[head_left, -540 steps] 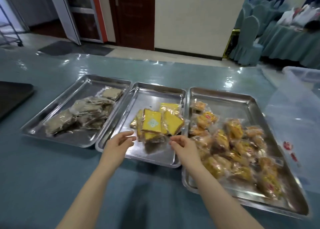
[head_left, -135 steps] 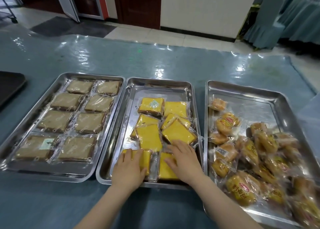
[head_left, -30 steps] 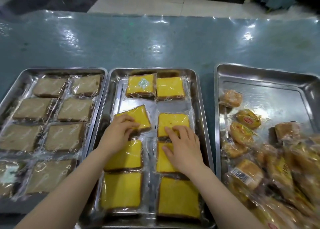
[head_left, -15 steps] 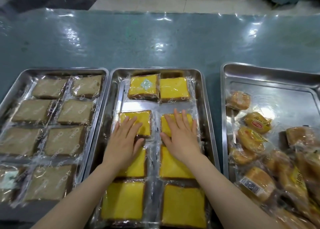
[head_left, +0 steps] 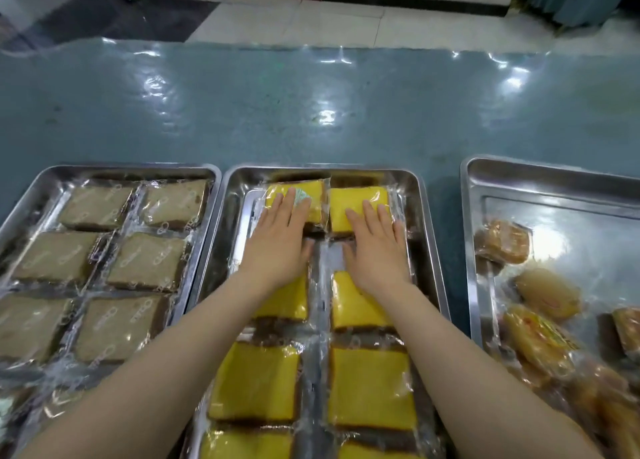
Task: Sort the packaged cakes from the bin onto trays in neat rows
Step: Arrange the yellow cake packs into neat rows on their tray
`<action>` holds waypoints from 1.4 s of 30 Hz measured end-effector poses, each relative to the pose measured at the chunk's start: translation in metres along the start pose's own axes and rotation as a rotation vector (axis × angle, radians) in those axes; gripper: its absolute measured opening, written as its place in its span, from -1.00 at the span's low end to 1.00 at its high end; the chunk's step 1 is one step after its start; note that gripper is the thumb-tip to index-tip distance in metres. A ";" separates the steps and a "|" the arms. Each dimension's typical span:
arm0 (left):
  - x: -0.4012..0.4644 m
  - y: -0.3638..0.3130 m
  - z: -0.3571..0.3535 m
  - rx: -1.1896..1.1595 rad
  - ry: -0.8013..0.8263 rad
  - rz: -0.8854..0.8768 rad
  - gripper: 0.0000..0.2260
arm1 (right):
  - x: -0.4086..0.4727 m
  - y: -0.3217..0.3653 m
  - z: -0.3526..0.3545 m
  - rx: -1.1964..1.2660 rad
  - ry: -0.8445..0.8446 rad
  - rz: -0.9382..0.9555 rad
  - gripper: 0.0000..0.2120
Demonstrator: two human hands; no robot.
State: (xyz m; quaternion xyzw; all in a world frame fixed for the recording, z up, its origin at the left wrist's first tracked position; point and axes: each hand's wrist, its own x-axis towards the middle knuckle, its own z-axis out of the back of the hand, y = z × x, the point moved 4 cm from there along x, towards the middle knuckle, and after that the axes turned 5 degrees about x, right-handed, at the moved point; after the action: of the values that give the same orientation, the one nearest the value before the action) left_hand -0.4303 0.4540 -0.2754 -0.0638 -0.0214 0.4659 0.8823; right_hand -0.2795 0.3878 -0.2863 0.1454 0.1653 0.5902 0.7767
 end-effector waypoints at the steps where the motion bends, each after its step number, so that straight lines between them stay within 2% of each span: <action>1: 0.010 0.004 -0.002 0.007 0.029 0.020 -0.37 | 0.000 -0.003 -0.003 0.000 -0.011 0.007 -0.43; 4: 0.027 0.015 -0.003 0.036 0.051 0.027 -0.39 | 0.000 -0.006 -0.008 0.002 -0.045 0.020 -0.42; 8: 0.031 0.025 0.014 -0.015 -0.143 0.037 -0.66 | 0.000 -0.005 -0.007 0.006 -0.048 0.026 -0.42; 11: 0.026 0.036 0.033 -0.172 -0.262 0.064 -0.83 | -0.001 -0.006 -0.006 0.020 -0.042 0.024 -0.42; 13: 0.023 0.044 0.049 -0.263 -0.331 0.115 -0.87 | -0.002 -0.007 -0.005 0.032 -0.051 0.026 -0.42; 15: 0.024 0.056 0.065 -0.306 -0.384 0.192 -0.83 | -0.002 -0.007 -0.006 0.038 -0.063 0.026 -0.42; 17: 0.031 0.063 0.073 -0.273 -0.328 0.243 -0.73 | -0.003 -0.006 -0.006 0.036 -0.065 0.026 -0.42; 19: 0.043 0.063 0.068 -0.139 -0.155 0.239 -0.71 | -0.002 -0.006 -0.007 0.033 -0.062 0.031 -0.43; 21: 0.051 0.055 0.060 -0.047 -0.032 0.154 -0.66 | -0.002 -0.006 -0.006 0.031 -0.054 0.031 -0.43; 24: 0.046 0.035 0.040 0.116 -0.060 -0.044 -0.47 | -0.002 -0.006 -0.007 0.014 -0.049 0.024 -0.42; 26: 0.034 0.026 0.022 0.150 -0.058 0.011 -0.49 | -0.001 -0.006 -0.007 0.007 -0.053 0.025 -0.42; 28: 0.021 0.023 -0.001 0.122 0.050 0.127 -0.50 | 0.000 -0.006 -0.007 0.005 -0.062 0.025 -0.42; 30: 0.012 0.024 -0.017 0.063 0.119 0.166 -0.49 | 0.000 -0.005 -0.007 -0.005 -0.069 0.016 -0.42; 33: 0.005 0.029 -0.023 0.003 0.145 0.129 -0.46 | -0.001 -0.003 -0.007 -0.029 -0.100 -0.012 -0.42; 36: 0.000 0.031 -0.023 -0.044 0.163 0.096 -0.38 | -0.004 -0.002 -0.001 0.002 -0.172 -0.032 -0.54; 38: -0.004 0.029 -0.016 -0.092 0.127 0.055 -0.31 | -0.008 -0.001 0.003 0.043 -0.242 -0.040 -0.65; 42: -0.022 0.022 0.002 -0.090 0.016 -0.020 -0.37 | -0.016 0.001 0.009 0.056 -0.289 0.001 -0.71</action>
State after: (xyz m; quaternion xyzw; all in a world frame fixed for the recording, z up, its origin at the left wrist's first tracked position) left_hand -0.4607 0.4483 -0.2755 -0.1070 -0.0358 0.4549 0.8834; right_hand -0.2807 0.3729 -0.2767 0.2506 0.0684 0.5585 0.7878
